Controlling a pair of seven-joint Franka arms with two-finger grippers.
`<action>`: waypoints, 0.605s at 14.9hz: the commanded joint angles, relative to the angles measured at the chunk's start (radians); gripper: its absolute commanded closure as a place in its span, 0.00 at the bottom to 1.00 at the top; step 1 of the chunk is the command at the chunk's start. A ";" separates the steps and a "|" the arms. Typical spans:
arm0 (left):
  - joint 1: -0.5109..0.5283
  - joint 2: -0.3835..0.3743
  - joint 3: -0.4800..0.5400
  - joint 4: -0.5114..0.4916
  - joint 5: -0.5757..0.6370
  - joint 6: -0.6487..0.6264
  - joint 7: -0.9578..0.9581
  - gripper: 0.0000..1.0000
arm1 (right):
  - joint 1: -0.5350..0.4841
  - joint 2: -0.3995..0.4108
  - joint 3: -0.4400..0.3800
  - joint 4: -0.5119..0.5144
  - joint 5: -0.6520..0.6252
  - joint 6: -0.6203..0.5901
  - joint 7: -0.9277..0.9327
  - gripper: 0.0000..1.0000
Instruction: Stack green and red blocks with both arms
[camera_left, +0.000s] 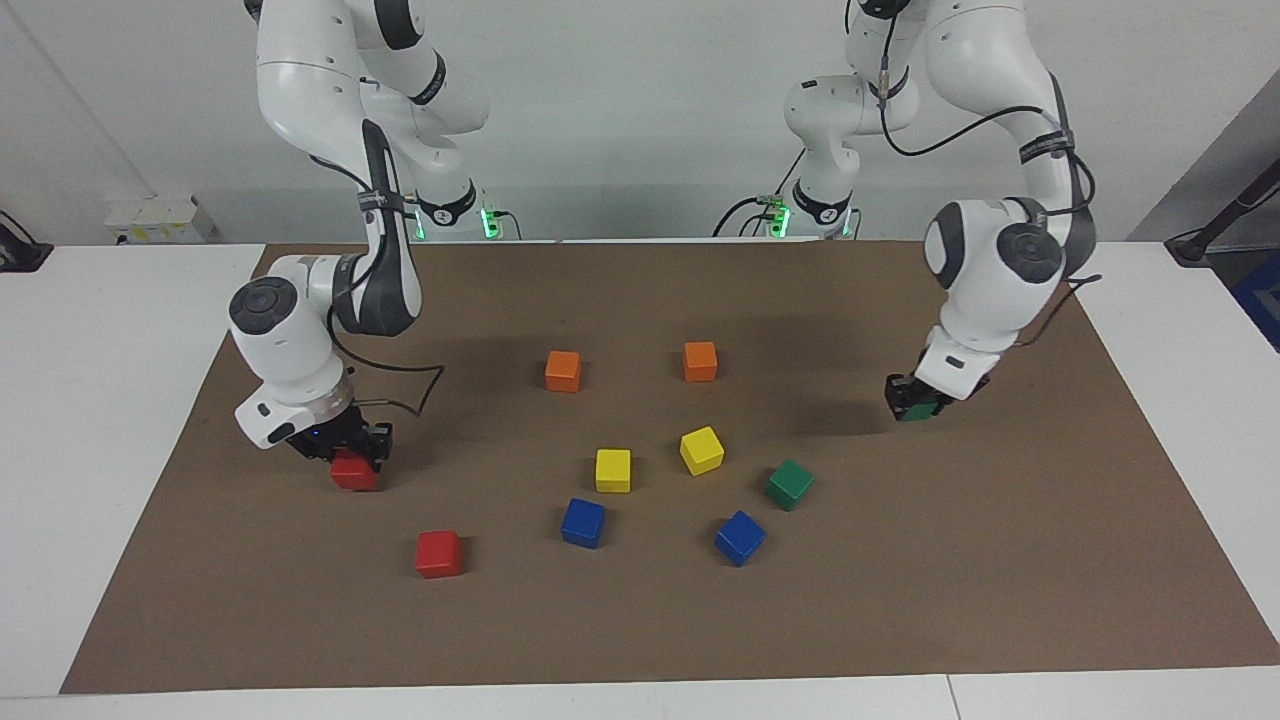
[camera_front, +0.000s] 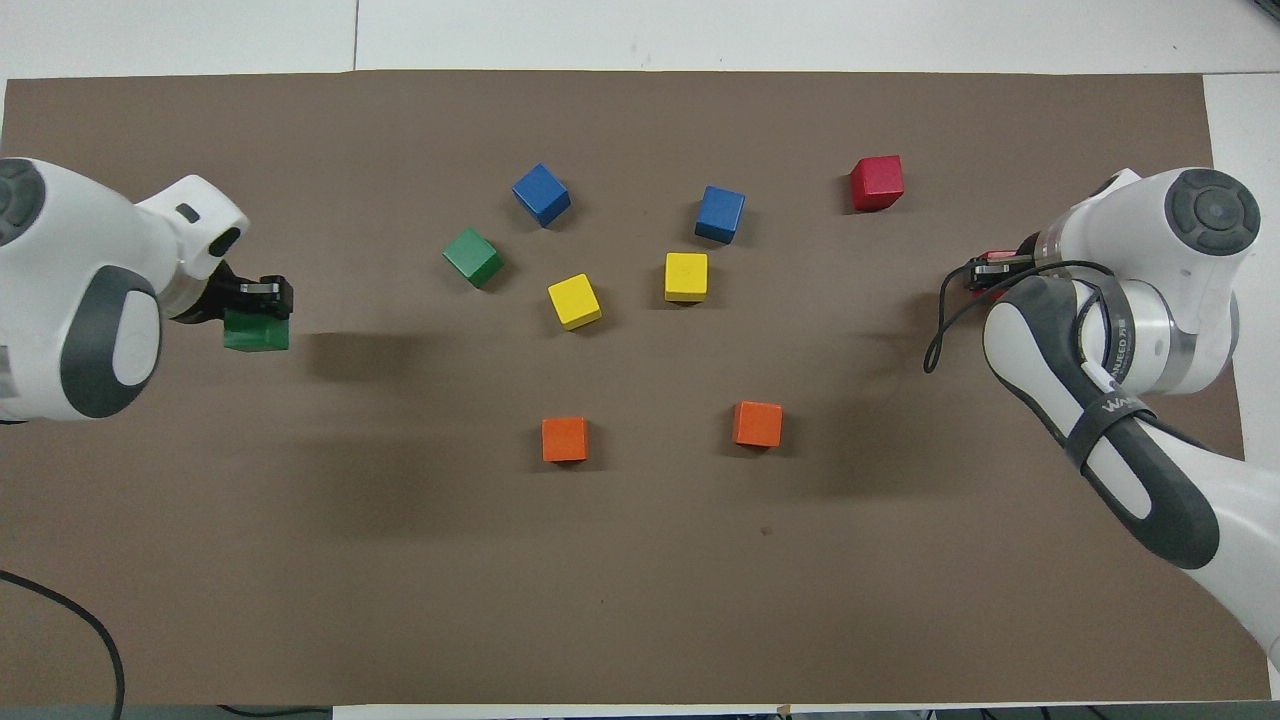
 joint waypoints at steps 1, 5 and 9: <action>-0.009 0.054 -0.012 0.016 0.002 0.051 -0.002 1.00 | -0.027 -0.002 0.014 -0.011 -0.006 0.027 -0.004 0.86; -0.001 0.071 -0.014 0.005 0.001 0.080 0.000 1.00 | -0.022 0.000 0.014 0.004 -0.006 0.013 -0.004 0.00; 0.016 0.070 -0.012 -0.019 -0.011 0.091 -0.008 1.00 | 0.022 0.018 0.014 0.155 -0.015 -0.166 0.007 0.00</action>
